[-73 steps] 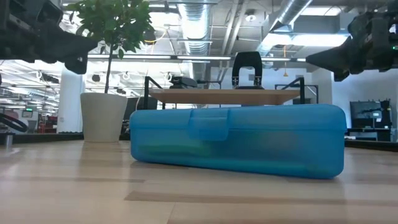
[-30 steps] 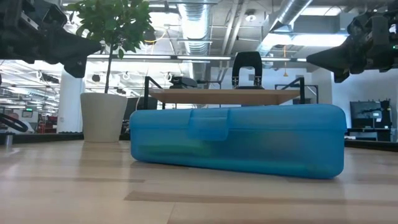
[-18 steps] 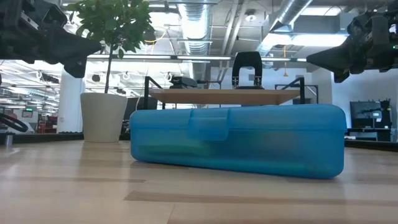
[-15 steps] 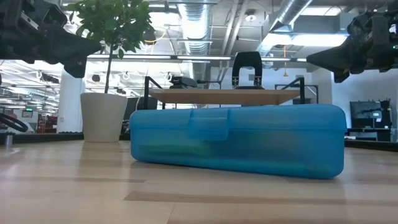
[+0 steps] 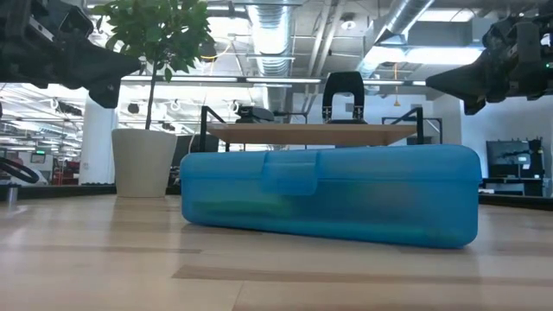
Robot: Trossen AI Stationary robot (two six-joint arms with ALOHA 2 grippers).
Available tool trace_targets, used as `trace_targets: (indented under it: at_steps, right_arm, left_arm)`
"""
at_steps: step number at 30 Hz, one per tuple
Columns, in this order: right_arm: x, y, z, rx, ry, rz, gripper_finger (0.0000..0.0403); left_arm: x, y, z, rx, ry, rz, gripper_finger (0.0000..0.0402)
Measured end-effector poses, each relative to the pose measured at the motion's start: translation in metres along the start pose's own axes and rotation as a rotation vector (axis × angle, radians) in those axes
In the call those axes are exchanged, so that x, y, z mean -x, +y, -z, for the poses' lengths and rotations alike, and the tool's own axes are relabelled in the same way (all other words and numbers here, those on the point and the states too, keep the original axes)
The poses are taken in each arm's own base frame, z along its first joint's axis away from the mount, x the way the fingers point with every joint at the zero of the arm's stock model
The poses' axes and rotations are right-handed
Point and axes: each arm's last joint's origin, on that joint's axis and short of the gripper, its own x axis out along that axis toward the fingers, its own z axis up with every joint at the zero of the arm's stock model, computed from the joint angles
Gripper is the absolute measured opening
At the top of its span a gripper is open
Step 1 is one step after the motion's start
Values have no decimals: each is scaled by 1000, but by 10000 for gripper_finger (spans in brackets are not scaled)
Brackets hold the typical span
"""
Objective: Pack school essentials
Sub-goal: Return to Home Position
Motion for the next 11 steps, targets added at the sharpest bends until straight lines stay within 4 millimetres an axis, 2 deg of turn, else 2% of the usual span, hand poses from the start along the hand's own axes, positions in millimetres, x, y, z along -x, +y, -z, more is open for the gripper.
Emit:
trace_targets:
  at_steps: [11]
  right_arm:
    - [0, 0, 0, 0, 0, 0, 28]
  left_arm:
    - [0, 0, 0, 0, 0, 0, 0]
